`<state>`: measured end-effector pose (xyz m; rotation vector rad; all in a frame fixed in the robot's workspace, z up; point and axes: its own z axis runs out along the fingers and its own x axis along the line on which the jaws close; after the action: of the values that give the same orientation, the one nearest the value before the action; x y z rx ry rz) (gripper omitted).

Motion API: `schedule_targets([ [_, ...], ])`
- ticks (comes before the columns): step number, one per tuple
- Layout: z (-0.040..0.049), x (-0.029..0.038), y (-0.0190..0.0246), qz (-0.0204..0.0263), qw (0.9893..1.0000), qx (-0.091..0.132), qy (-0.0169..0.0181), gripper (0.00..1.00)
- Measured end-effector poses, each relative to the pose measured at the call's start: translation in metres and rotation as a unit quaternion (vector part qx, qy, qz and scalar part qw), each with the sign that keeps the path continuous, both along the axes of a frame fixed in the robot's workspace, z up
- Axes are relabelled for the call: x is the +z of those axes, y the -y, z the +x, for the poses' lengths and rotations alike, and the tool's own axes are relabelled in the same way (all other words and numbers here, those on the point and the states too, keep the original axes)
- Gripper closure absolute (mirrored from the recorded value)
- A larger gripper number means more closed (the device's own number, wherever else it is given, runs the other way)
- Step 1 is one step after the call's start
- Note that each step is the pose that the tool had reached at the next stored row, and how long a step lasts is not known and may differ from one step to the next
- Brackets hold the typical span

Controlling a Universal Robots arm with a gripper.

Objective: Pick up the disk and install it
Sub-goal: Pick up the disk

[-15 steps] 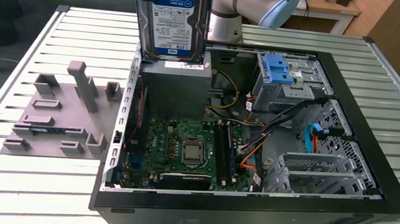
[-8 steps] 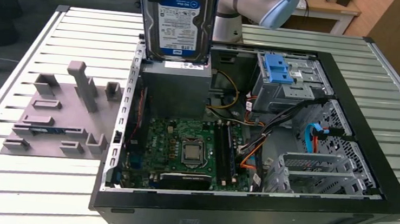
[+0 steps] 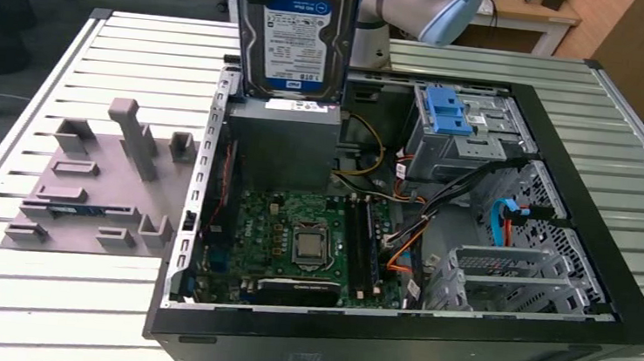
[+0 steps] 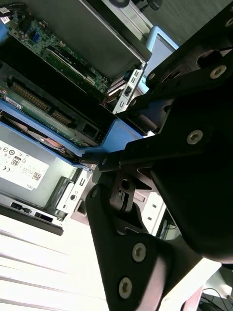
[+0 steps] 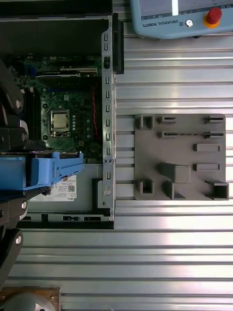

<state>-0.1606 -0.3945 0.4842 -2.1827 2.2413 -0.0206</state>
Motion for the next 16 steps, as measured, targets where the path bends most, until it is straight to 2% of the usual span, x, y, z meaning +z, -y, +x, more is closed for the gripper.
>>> schedule_targets([
  [16, 0.0163, 0.0, 0.0, 0.0, 1.0, 0.0, 0.0, 0.64],
])
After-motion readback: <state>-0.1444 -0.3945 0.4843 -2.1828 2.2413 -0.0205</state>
